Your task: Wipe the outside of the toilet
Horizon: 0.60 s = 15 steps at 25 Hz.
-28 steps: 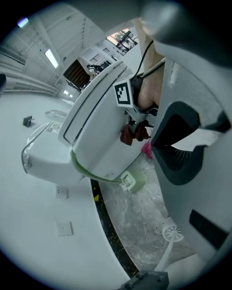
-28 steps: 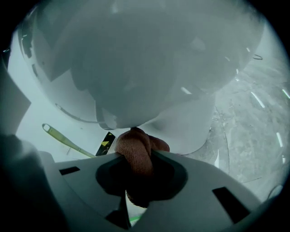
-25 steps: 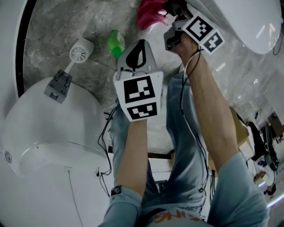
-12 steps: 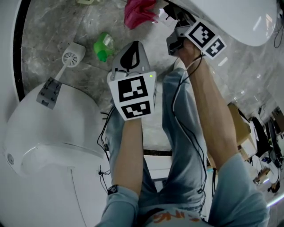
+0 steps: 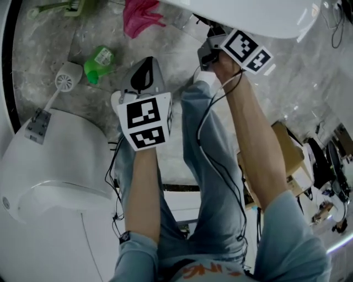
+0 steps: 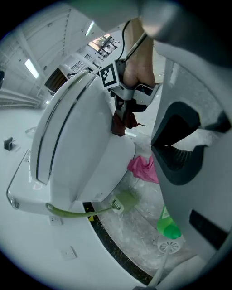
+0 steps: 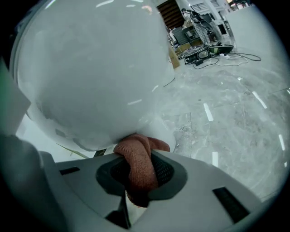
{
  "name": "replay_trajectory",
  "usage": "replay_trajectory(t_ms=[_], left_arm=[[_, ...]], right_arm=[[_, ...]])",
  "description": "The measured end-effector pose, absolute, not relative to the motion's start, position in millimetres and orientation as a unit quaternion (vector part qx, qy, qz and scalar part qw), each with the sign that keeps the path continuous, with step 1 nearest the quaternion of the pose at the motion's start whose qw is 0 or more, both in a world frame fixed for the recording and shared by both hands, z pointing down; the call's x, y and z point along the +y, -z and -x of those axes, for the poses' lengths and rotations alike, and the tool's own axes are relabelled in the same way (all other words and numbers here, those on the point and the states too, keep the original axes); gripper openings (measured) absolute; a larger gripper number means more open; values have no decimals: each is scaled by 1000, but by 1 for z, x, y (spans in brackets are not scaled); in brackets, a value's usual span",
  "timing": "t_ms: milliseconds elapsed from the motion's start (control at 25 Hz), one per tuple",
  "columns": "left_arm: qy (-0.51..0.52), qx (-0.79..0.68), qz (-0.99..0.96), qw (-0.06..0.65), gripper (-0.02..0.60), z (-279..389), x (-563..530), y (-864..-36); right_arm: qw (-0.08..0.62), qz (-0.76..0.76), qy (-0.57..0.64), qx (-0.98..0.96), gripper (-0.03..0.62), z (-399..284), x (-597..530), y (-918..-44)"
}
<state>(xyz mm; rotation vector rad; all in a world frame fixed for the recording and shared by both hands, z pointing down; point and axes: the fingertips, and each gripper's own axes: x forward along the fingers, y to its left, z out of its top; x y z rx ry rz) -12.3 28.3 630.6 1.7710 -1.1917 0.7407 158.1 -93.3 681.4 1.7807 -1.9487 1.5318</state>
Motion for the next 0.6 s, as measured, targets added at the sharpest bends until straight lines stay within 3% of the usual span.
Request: replay_trajectory(t_ms=[600], left_arm=[[-352,-449,-716,402,0,-78,65,-599]], right_arm=[[55,-579,-484,-654,63,-305,-93,-630]])
